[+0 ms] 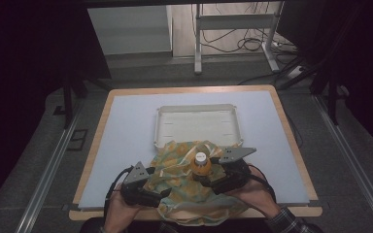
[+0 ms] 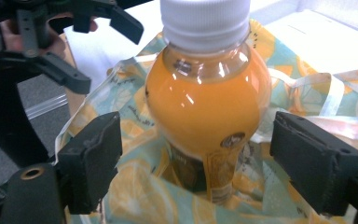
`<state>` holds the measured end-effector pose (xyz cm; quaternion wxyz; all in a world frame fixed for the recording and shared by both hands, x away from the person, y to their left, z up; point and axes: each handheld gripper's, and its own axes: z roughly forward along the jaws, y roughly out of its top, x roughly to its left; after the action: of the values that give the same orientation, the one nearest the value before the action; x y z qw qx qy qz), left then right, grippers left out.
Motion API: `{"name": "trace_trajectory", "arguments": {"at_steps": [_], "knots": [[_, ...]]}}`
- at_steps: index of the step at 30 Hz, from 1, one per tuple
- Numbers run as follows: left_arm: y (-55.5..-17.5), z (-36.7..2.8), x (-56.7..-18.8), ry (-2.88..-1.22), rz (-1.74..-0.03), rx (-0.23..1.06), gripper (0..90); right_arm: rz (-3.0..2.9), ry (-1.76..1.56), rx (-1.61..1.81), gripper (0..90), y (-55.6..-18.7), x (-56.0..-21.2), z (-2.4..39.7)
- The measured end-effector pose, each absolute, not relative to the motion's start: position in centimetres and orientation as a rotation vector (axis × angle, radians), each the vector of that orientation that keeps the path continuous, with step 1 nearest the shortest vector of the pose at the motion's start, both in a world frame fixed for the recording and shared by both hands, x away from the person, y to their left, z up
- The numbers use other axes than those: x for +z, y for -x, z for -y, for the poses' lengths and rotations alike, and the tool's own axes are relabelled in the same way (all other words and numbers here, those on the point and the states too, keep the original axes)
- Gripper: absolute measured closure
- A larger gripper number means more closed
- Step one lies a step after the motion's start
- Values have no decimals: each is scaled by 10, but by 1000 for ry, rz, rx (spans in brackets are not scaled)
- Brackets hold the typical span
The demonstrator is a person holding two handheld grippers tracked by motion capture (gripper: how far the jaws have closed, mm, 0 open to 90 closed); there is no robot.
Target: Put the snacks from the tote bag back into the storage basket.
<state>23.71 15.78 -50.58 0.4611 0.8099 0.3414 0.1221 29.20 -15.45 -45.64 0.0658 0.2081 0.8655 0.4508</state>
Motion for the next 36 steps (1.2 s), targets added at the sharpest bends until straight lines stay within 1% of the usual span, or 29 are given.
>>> {"name": "trace_trajectory", "arguments": {"at_steps": [6,12,19,23,36], "knots": [[-235,-160,-505,-1977,-845,303,48,-2600,-652,1377,175,-296,-460,149],[-232,-160,-507,-2002,-834,341,38,-2578,-654,1395,188,-300,-463,141],[-229,-159,-509,-2029,-831,376,18,-2558,-643,1393,227,-302,-465,134],[-228,-159,-509,-2036,-823,386,16,-2540,-632,1379,285,-301,-465,132],[-228,-159,-509,-2041,-810,399,16,-2569,-573,1342,297,-298,-461,131]]}}
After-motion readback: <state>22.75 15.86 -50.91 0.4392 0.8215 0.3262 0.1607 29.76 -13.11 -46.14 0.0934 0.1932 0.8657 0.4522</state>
